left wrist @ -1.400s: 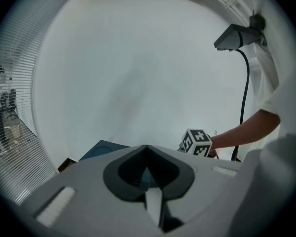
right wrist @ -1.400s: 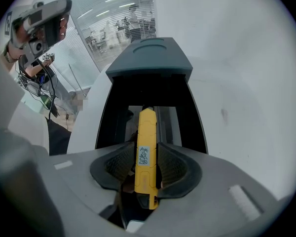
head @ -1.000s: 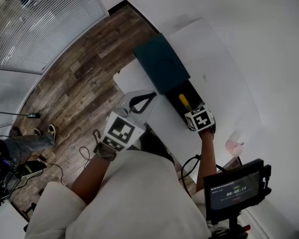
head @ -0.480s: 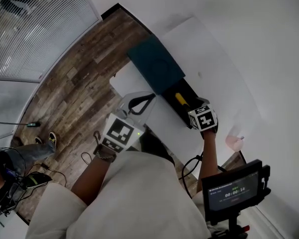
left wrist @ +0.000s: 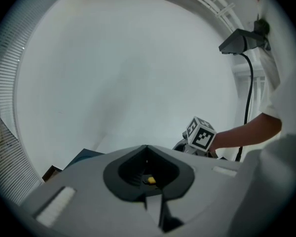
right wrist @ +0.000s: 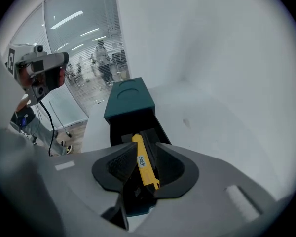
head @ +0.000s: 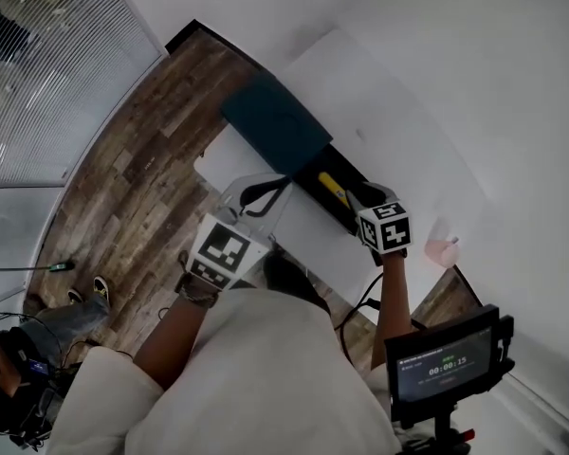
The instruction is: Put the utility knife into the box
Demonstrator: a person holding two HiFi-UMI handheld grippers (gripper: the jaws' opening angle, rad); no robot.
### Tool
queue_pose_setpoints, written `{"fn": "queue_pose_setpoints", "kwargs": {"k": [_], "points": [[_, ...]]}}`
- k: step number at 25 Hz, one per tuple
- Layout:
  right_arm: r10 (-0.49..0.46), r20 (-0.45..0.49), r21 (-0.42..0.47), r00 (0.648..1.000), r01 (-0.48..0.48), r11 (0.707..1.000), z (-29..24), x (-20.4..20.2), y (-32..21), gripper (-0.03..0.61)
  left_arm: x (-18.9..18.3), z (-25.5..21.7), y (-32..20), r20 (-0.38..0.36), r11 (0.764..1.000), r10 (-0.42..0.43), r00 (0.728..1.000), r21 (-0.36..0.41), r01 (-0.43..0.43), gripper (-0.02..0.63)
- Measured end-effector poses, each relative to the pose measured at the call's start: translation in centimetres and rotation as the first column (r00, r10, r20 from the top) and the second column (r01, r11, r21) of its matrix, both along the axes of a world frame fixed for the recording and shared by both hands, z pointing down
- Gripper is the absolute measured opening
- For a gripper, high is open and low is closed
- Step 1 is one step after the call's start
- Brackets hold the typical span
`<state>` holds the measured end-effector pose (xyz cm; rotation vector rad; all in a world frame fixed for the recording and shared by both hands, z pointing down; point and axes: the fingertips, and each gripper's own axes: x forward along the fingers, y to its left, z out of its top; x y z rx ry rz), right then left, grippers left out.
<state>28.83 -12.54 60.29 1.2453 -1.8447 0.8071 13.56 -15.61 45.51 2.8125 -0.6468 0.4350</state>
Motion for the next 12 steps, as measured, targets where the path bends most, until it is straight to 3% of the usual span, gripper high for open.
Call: {"fn": "queue_pose_setpoints", "kwargs": {"k": [5, 12], "points": [[0.111, -0.003, 0.094, 0.994, -0.110, 0.989, -3.6, -0.9, 2.2, 0.048, -0.7, -1.4, 2.3, -0.017, 0.998, 0.055, 0.998, 0.027, -0.054, -0.002], [0.214, 0.027, 0.162, 0.976, -0.216, 0.963, -5.5, -0.6, 2.3, 0.014, -0.8, -2.1, 1.3, -0.026, 0.996, 0.067, 0.997, 0.058, -0.066, -0.002]]}}
